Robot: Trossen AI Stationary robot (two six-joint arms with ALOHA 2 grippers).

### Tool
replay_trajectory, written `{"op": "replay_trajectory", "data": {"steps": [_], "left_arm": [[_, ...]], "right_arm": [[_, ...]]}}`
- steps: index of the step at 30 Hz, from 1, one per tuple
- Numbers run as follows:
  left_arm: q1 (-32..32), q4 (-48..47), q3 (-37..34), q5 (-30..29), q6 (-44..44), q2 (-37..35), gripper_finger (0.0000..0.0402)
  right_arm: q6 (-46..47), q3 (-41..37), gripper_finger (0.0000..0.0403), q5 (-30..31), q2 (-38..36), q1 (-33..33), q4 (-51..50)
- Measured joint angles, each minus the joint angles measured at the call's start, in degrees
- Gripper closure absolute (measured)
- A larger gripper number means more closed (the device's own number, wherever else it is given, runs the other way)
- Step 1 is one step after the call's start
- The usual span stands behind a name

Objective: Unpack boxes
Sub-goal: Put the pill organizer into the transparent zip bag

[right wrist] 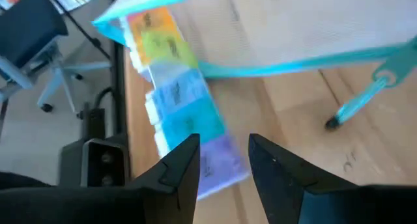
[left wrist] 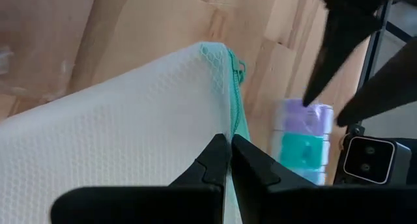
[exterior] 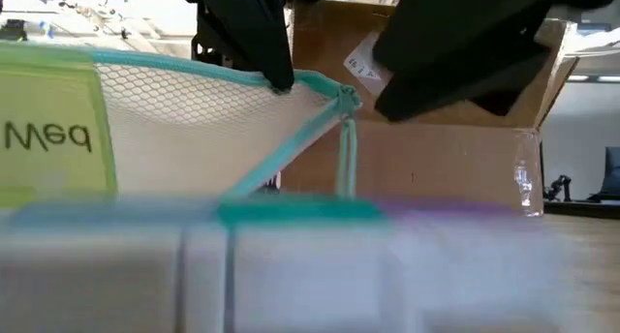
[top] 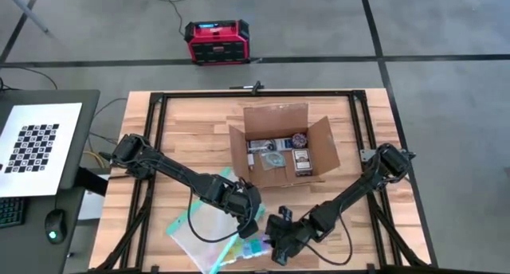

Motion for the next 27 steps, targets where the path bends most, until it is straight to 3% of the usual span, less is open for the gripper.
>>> {"op": "replay_trajectory", "data": {"steps": [11,15,20,27], "left_arm": [[0.0,0.0,0.0,0.0,-0.5,0.0,0.0401],[0.0,0.0,0.0,0.2,-0.4,0.0,0.0402],[0.1,0.4,0.0,0.7,0.0,0.0,0.0401],[0.1,0.6,0.0,0.9,0.3,0.0,0.0401]], "right_arm": [[12.0,0.0,0.028,-1.0,0.3,7.7,-5.4],[15.4,0.0,0.028,-3.9,2.2,8.7,-1.8],[17.7,0.2,0.028,-7.6,5.9,8.9,12.2],[20.3,0.7,0.028,-8.0,10.4,7.3,13.1]]}}
